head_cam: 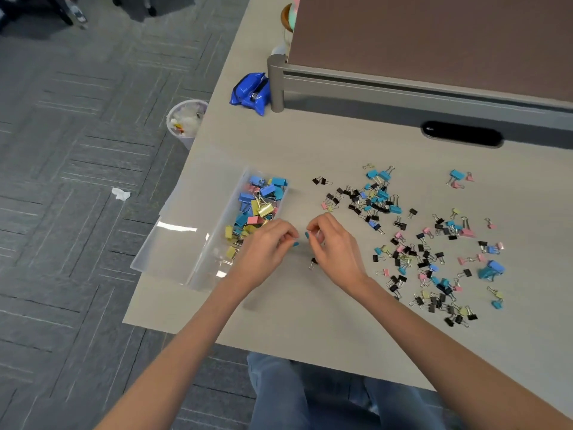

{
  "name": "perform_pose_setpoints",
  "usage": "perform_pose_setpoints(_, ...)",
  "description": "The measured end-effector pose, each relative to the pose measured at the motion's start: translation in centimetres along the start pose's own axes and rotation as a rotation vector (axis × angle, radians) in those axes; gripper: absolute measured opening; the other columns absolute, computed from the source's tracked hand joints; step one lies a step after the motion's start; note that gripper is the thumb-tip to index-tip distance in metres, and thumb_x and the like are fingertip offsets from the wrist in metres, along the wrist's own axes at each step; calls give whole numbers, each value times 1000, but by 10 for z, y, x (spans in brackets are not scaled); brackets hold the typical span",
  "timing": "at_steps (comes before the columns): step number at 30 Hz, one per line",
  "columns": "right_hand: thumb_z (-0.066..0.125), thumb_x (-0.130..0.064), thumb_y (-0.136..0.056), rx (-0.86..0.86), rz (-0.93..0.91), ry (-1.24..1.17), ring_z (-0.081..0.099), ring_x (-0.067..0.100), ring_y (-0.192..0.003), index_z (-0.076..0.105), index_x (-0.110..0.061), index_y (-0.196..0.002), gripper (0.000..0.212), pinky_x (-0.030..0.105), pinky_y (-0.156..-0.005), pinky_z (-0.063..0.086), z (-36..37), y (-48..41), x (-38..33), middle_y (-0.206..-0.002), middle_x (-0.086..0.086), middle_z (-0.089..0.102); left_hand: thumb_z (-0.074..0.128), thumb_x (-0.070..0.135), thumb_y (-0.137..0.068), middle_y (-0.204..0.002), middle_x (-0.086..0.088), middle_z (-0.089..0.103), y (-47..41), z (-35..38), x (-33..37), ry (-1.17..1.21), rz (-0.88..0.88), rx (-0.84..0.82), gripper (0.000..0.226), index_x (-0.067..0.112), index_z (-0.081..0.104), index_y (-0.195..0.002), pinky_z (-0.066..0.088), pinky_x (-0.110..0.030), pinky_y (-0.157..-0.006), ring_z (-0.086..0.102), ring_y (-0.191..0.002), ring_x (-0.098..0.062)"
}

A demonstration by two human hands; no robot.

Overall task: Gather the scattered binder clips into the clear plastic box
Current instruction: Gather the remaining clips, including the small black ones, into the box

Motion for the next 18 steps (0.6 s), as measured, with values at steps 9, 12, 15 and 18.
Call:
perform_pose_setpoints(9,56,-15,-91,87,218,62,55,9,-68,54,-19,-93,5,26,-57,44,-62,31,84,-90,-9,55,65,13,-86,-85,11,63,-60,75,50,103,-18,-111,7,20,65,-88,52,-30,-71,60,-77,-3)
perform_pose_setpoints(12,56,-14,-91,130,273,52,56,11,-69,55,-17,-92,4,28,-58,47,-82,42,111,-87,-7,56,65,13,-86,-85,12,62,-77,99,67,91,-10,-146,8,21,64,-88,52,-32,-72,59,-77,-3)
perform_pose_setpoints(15,57,-13,-91,175,338,65,56,13,-71,55,-17,-93,4,30,-57,48,-101,52,137,-88,-6,57,64,13,-88,-88,12,61,-92,119,80,42,-11,-149,11,20,63,-95,52,-28,-71,57,-78,-1)
perform_pose_setpoints(18,55,-12,-92,176,392,81,56,12,-70,54,-16,-93,5,33,-57,52,-114,58,161,-88,-5,55,62,10,-89,-101,6,60,-108,138,88,-55,-37,-152,22,20,60,-109,51,-26,-72,57,-88,-7)
Point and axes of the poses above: each hand's wrist, its own y-axis away from the middle knuckle, its own z-axis out of the palm, x = y × z, the point moved 6 cm from there along -y, towards the middle knuckle
